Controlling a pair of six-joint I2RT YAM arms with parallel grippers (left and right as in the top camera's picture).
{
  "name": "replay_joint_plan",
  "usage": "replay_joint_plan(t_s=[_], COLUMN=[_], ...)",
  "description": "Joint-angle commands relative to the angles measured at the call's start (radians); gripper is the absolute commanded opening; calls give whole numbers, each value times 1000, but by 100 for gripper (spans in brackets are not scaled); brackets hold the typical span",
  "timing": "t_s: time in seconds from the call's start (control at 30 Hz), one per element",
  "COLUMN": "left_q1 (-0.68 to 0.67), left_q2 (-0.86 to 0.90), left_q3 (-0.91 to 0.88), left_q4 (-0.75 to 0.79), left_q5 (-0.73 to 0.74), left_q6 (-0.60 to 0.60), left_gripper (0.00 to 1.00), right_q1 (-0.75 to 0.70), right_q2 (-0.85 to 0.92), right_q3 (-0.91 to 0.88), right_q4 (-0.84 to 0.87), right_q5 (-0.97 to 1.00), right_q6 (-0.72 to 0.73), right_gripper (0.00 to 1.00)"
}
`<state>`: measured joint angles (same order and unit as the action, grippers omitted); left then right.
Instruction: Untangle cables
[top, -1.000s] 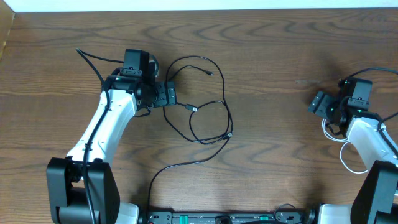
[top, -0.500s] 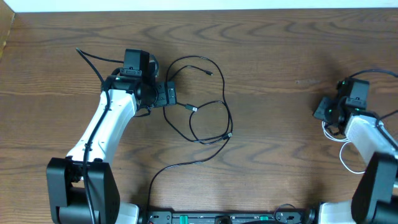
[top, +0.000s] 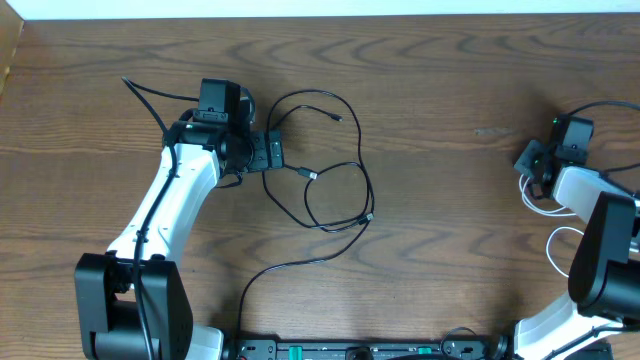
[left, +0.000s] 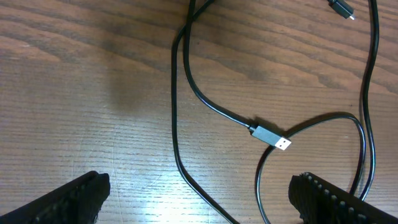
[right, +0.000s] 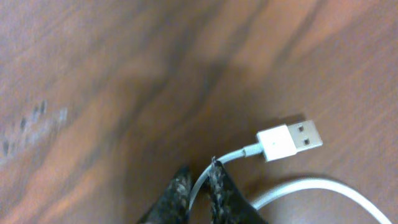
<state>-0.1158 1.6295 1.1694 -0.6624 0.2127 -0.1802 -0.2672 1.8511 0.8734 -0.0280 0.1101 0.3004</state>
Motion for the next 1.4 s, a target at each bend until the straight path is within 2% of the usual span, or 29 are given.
replay_joint_plan(t_s=[0.0, 0.3, 0.37, 0.4, 0.43, 0.47, 0.73, 0.93, 1.13, 1.17, 1.2, 1.23, 1.27, 1.37], left_q1=[3, 3, 3, 3, 3, 3, 3, 3, 3, 3, 3, 3, 3, 3], left_q2=[4, 4, 4, 4, 4, 4, 4, 4, 4, 4, 4, 4, 4, 4], left_q3=[7, 7, 7, 7, 7, 7, 7, 7, 7, 7, 7, 7, 7, 7], left_q4=[-3, -3, -3, -3, -3, -3, -3, -3, -3, -3, -3, -3, -3, -3], left_q5=[11, 11, 11, 11, 11, 11, 11, 11, 11, 11, 11, 11, 11, 11], left_q6=[0, 0, 0, 0, 0, 0, 0, 0, 0, 0, 0, 0, 0, 0], left_gripper=[98, 98, 98, 98, 98, 98, 98, 98, 98, 98, 98, 98, 98, 98], right_q1=[-31, -31, -31, -31, -31, -31, -30, -29, -28, -27, -27, -28, -32, -48], right_q2=[200, 214, 187, 167, 137, 100, -195, -374, -446, -440, -439, -439, -439, -439], right_q3=[-81, -60, -37, -24, -6, 12, 34, 34, 33, 33, 33, 33, 33, 33], right_q4=[-25, -15, -69, -103, -150, -196, -391, -441, -484, -486, -494, -512, -534, -613], right_q5=[-46, -104, -103, -102, -101, -101, 8, 20, -174, -203, -198, -177, -133, 21], right_q6=[21, 20, 20, 20, 20, 19, -2, -2, -2, -2, -2, 0, 26, 167], right_gripper=[26, 58, 73, 82, 96, 99, 99, 99, 99, 86, 54, 15, 1, 1])
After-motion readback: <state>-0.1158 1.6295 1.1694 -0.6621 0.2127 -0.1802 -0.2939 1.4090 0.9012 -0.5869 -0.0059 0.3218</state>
